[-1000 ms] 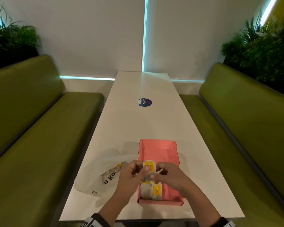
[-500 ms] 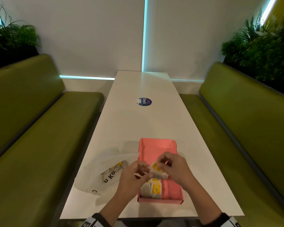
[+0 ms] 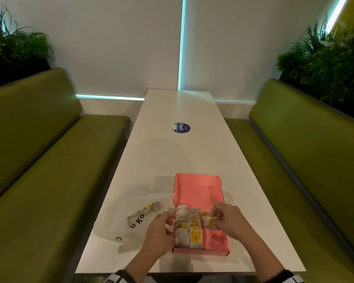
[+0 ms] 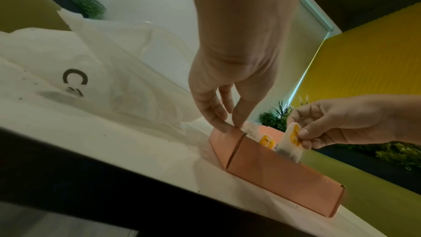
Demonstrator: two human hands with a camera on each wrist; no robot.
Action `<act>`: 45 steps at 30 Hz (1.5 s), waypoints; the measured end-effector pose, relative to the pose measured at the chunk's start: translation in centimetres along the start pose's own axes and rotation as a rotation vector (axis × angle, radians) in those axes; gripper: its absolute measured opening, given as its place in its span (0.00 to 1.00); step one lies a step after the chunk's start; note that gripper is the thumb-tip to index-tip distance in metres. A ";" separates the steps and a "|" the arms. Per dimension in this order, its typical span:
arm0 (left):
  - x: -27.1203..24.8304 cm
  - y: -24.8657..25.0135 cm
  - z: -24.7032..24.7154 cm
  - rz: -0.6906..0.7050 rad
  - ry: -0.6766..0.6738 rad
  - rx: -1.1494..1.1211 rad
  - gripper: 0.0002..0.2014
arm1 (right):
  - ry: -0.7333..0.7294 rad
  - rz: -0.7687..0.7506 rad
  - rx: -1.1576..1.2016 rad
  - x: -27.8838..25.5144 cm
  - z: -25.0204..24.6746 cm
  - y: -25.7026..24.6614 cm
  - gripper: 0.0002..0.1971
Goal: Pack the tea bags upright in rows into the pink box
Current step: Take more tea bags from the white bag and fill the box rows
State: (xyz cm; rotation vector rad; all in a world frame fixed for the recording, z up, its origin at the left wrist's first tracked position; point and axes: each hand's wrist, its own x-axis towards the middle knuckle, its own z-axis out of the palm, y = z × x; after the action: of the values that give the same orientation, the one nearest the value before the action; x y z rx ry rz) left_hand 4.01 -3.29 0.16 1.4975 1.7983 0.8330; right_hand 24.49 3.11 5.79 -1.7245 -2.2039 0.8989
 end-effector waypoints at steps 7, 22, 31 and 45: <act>-0.2 -0.5 0.5 0.033 0.004 0.025 0.19 | -0.053 0.015 -0.087 0.5 1.8 0.2 0.15; 0.1 -0.9 0.8 0.032 0.020 0.018 0.16 | 0.388 0.090 0.095 1.8 5.4 0.4 0.13; 0.2 -0.9 1.0 0.041 0.025 0.050 0.15 | 0.023 0.093 -0.215 0.3 6.0 0.8 0.09; -0.1 -0.5 0.7 0.027 0.019 0.073 0.13 | 0.055 0.209 -0.167 0.4 6.3 -0.1 0.07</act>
State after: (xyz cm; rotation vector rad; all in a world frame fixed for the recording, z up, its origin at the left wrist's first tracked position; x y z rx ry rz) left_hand 4.35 -3.37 -0.66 1.5679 1.8444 0.8053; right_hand 21.10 1.39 0.80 -2.0609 -2.1466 0.7164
